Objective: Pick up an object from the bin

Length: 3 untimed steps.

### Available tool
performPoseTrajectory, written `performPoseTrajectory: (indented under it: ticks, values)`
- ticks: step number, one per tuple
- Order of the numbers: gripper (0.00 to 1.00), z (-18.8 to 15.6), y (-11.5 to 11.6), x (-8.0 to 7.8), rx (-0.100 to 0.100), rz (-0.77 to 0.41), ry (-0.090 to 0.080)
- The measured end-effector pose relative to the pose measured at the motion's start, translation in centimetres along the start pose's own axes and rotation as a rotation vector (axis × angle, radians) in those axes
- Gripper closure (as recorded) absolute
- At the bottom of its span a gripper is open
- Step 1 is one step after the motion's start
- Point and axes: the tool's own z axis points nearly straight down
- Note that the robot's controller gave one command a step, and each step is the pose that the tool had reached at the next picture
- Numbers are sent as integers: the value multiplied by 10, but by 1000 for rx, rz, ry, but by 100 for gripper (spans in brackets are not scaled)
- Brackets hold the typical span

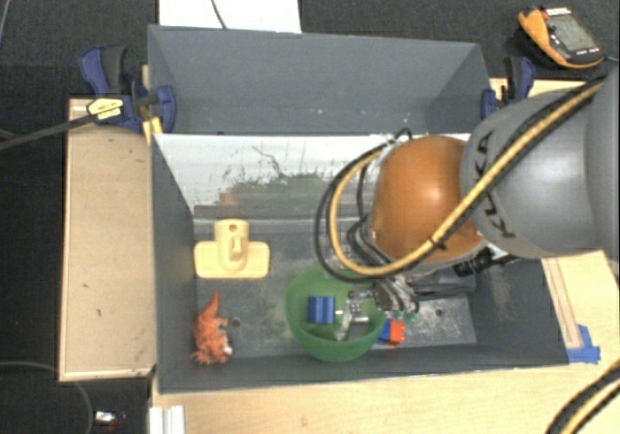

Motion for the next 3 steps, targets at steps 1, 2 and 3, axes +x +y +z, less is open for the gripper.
performPoseTrajectory:
  ticks: [1, 2, 3]
  values:
    - [0, -4, 0, -2, -1, 4, -8]
    - [0, 54, -17, -2, -7, 265, -18]
    - [0, 62, -27, -2, -5, 108, -28]
